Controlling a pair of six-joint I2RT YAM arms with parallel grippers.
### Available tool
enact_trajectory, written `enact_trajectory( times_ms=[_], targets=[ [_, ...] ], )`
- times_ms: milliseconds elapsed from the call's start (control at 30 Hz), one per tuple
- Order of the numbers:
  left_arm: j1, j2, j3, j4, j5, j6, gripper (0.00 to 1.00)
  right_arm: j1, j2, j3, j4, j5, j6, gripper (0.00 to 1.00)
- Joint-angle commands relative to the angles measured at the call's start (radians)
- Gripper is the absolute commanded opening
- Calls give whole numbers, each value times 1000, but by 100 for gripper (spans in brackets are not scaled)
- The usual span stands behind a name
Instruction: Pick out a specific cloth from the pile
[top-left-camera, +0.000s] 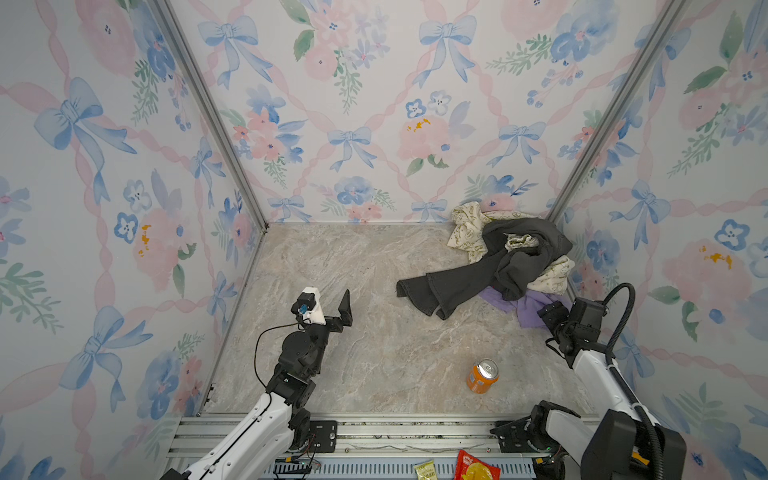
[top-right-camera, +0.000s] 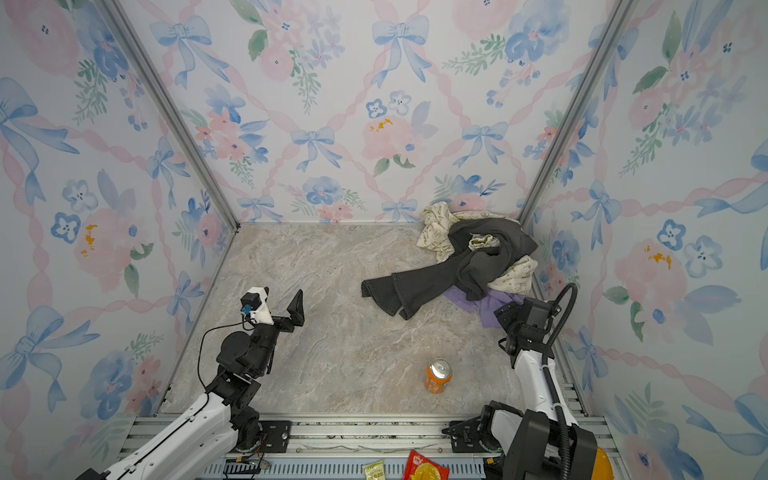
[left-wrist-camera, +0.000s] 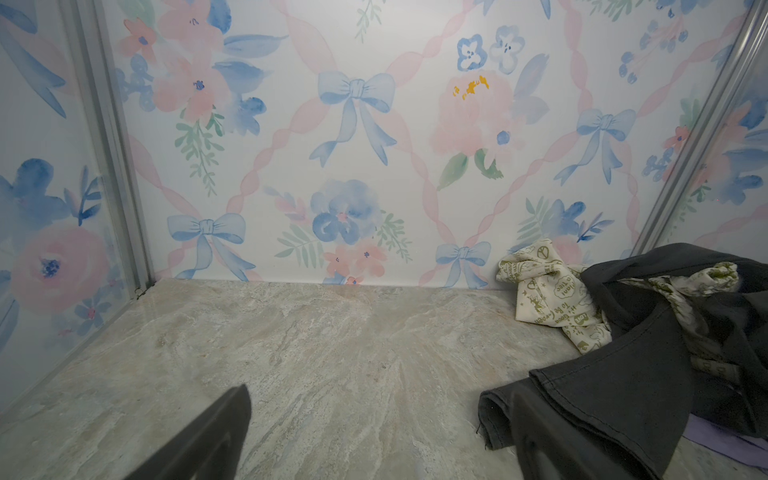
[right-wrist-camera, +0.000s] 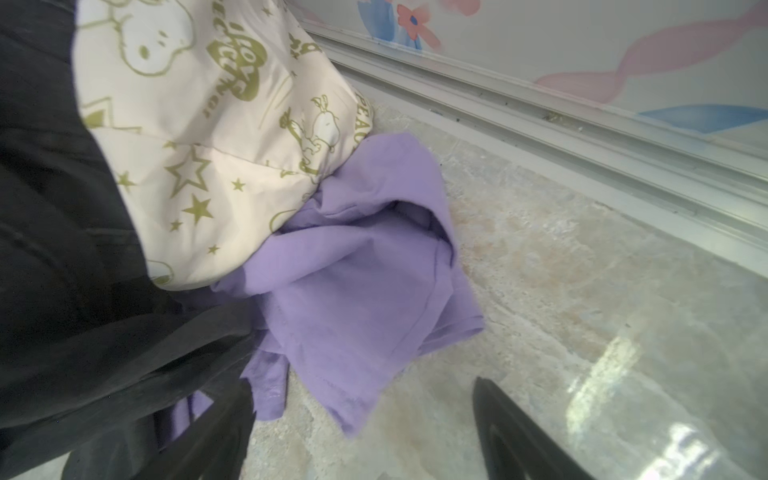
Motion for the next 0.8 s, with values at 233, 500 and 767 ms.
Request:
enact_trajectory(
  times_ms=[233, 500, 767],
  targets=[
    [-8, -39, 52, -38, 40, -44, 98, -61, 165, 10, 109, -80, 58, 78],
    [-9, -39, 75, -66, 48, -52, 98, -66, 278, 17, 178, -128, 94, 60],
    [-9, -27, 91, -86, 64, -57, 98, -66, 298, 16, 197, -145, 101, 32]
  ],
)
